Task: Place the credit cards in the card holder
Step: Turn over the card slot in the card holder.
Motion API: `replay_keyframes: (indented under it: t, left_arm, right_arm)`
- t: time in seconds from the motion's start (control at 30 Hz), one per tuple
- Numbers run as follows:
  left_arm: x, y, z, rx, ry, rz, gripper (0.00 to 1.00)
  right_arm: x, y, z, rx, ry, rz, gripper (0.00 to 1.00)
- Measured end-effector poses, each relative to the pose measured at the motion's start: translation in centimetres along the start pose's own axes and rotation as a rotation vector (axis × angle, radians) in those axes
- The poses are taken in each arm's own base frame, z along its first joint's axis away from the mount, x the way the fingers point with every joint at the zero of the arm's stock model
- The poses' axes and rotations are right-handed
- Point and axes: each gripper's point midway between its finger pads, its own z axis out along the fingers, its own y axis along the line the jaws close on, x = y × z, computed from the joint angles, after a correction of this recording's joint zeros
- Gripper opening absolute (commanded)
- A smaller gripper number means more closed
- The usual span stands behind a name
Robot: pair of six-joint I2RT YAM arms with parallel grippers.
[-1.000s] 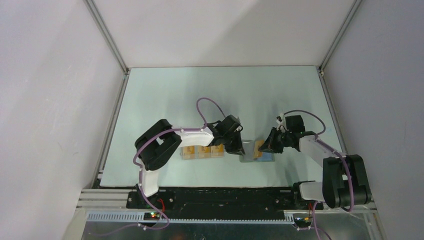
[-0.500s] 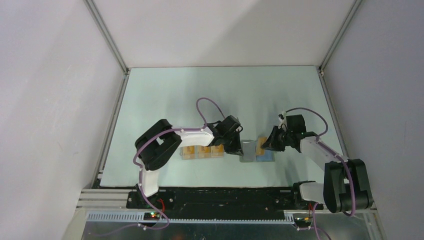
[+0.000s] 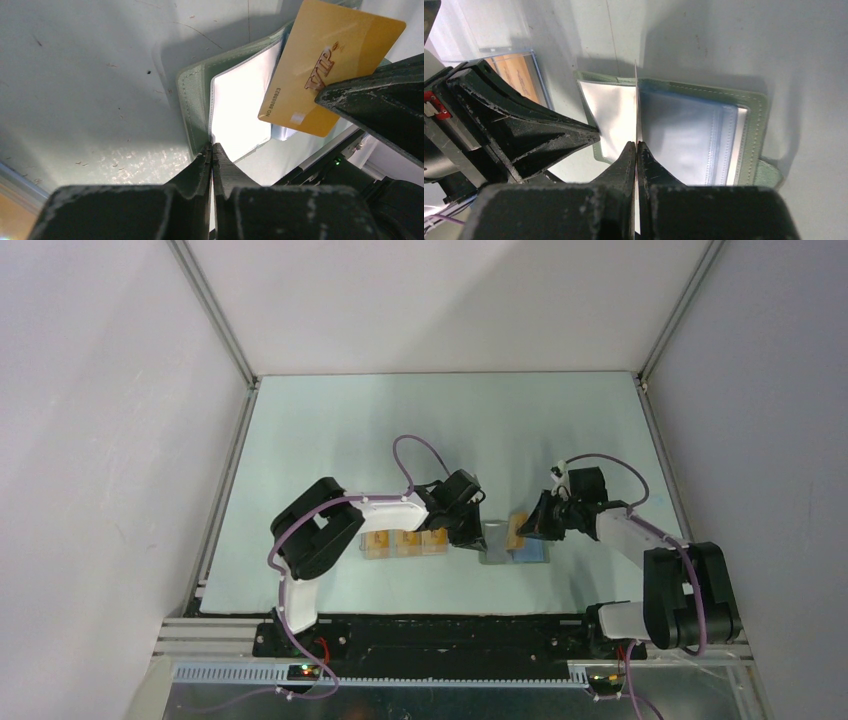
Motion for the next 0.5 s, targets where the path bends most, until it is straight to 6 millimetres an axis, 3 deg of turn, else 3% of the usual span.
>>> replay_keyframes:
  t: [0.5]
  left_arm:
    - [0.2, -0.1, 0.1, 0.004, 0.021, -0.003, 0.06]
  right_arm:
    - [2.0, 0.6, 0.6, -0.043, 0.094, 0.008, 0.00]
